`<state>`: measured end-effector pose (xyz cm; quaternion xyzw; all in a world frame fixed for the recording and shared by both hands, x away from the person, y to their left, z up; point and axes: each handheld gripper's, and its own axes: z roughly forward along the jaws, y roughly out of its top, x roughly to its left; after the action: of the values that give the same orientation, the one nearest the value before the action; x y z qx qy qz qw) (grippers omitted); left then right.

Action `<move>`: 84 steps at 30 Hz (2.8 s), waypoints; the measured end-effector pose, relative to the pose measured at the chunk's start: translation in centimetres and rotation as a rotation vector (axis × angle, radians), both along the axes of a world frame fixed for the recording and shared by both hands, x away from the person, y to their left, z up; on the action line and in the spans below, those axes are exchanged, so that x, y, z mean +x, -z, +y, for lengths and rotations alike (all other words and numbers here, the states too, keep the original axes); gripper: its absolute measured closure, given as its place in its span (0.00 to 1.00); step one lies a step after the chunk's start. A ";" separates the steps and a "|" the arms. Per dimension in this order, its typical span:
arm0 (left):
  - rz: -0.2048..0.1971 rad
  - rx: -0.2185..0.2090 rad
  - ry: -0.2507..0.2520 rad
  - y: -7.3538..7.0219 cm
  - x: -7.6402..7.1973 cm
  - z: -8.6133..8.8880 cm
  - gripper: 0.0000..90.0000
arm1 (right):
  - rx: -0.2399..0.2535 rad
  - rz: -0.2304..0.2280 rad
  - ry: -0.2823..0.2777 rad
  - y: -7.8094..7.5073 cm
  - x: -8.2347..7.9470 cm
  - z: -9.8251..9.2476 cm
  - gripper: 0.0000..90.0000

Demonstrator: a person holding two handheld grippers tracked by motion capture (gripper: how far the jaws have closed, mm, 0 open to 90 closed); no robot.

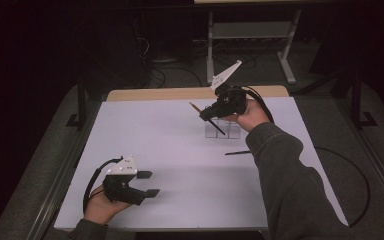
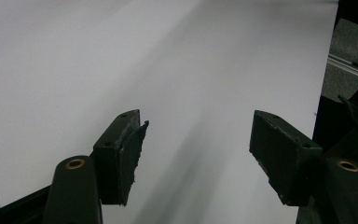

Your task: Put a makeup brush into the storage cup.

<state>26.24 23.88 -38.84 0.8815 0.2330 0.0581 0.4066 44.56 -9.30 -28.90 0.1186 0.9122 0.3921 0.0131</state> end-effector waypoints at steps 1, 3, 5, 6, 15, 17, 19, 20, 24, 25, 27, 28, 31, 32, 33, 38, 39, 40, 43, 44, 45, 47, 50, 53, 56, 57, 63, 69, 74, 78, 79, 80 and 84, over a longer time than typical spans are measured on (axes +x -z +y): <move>-0.001 -0.001 -0.001 0.0 0.0 0.0 0.38 | 0.002 -0.004 0.002 0.0 0.2 0.1 0.92; -0.005 -0.008 -0.002 -0.1 0.0 0.1 0.37 | 0.001 -0.006 0.003 -0.1 0.6 0.2 0.92; -0.006 -0.007 -0.003 -0.1 0.0 0.2 0.37 | 0.000 -0.004 0.010 -0.2 0.9 0.4 0.92; 0.002 -0.011 -0.007 -0.1 0.0 0.1 0.36 | -0.004 -0.008 0.011 -0.3 1.1 0.5 0.92; -0.001 -0.012 0.002 -0.2 -0.1 0.2 0.35 | -0.004 -0.010 0.029 -0.7 2.6 1.5 0.92; -0.001 -0.018 -0.003 -0.3 -0.1 0.3 0.35 | 0.007 -0.014 0.032 -0.7 3.1 1.6 0.92; -0.003 -0.020 -0.006 -0.3 -0.1 0.5 0.35 | 0.005 -0.018 0.041 -0.7 3.5 1.6 0.92; -0.004 -0.020 -0.007 -0.3 0.0 0.5 0.35 | 0.006 -0.017 0.044 -0.7 3.7 1.7 0.92; 0.005 -0.034 -0.014 -0.2 -0.1 0.5 0.35 | 0.001 -0.024 0.055 -0.8 4.4 1.8 0.92; 0.005 -0.039 -0.017 -0.3 -0.1 0.5 0.34 | 0.001 -0.024 0.061 -0.9 4.6 1.8 0.92; 0.001 -0.034 -0.016 -0.4 -0.1 0.6 0.34 | 0.006 -0.021 0.067 -0.8 4.8 1.9 0.92; 0.000 -0.031 -0.016 -0.4 -0.1 0.7 0.34 | 0.004 -0.031 0.067 -0.7 5.0 1.9 0.92; 0.004 -0.031 -0.019 -0.3 0.0 0.8 0.34 | 0.014 -0.030 0.082 -0.4 5.5 1.9 0.92; 0.006 -0.035 -0.020 -0.2 0.0 0.7 0.34 | 0.016 -0.029 0.088 -0.3 5.6 1.8 0.92; 0.006 -0.034 -0.019 -0.2 0.0 0.8 0.34 | 0.022 -0.022 0.094 -0.2 5.8 1.8 0.92; 0.003 -0.030 -0.018 -0.3 0.0 0.8 0.34 | 0.015 -0.032 0.106 0.3 6.4 1.7 0.92; 0.002 -0.026 -0.014 -0.3 0.1 0.8 0.34 | 0.016 -0.026 0.115 0.4 6.5 1.7 0.92; 0.002 -0.025 -0.014 -0.3 0.0 0.8 0.34 | 0.015 -0.030 0.114 0.5 6.6 1.6 0.92; -0.001 -0.022 -0.011 -0.3 0.1 0.7 0.34 | 0.015 -0.022 0.127 0.8 6.7 1.7 0.92; -0.003 -0.021 -0.011 -0.3 0.1 0.8 0.34 | 0.015 -0.021 0.130 0.8 6.8 1.7 0.92; 0.002 -0.033 -0.018 -0.3 0.0 0.7 0.34 | 0.014 -0.025 0.130 0.9 6.9 1.7 0.92; 0.003 -0.038 -0.022 -0.3 0.0 0.8 0.34 | 0.015 -0.022 0.133 1.0 6.9 1.7 0.92; 0.002 -0.039 -0.020 -0.3 0.0 0.7 0.34 | 0.011 -0.025 0.137 1.2 7.0 1.7 0.92; 0.002 -0.038 -0.018 -0.4 -0.1 0.7 0.34 | 0.014 -0.016 0.140 1.5 7.1 1.8 0.92; 0.000 -0.038 -0.018 -0.4 -0.1 0.7 0.34 | 0.006 -0.015 0.140 1.7 7.0 1.9 0.91; 0.000 -0.039 -0.018 -0.4 -0.1 0.7 0.34 | 0.008 -0.014 0.140 1.7 7.1 1.9 0.91; 0.000 -0.036 -0.016 -0.4 -0.1 0.7 0.34 | -0.001 -0.015 0.147 2.1 7.1 1.8 0.91; -0.010 -0.034 -0.008 -0.5 -0.1 0.8 0.33 | -0.007 -0.010 0.149 2.3 7.0 1.7 0.91; -0.010 -0.043 -0.012 -0.6 -0.2 0.7 0.33 | -0.003 -0.015 0.150 2.4 7.0 1.7 0.91; -0.008 -0.041 -0.013 -0.6 -0.2 0.7 0.33 | -0.009 -0.015 0.153 2.6 6.9 1.7 0.91; -0.006 -0.041 -0.014 -0.5 -0.2 0.8 0.33 | -0.006 -0.014 0.153 2.7 6.9 1.7 0.91; -0.007 -0.040 -0.013 -0.6 -0.2 0.8 0.33 | -0.005 -0.015 0.153 2.8 6.9 1.7 0.91; -0.007 -0.042 -0.012 -0.6 -0.3 0.8 0.33 | -0.009 -0.010 0.158 3.1 6.9 1.7 0.91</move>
<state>25.98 24.65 -38.26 0.8712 0.2381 0.0586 0.4252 51.50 -7.59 -32.03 0.1881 0.9017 0.3861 0.0494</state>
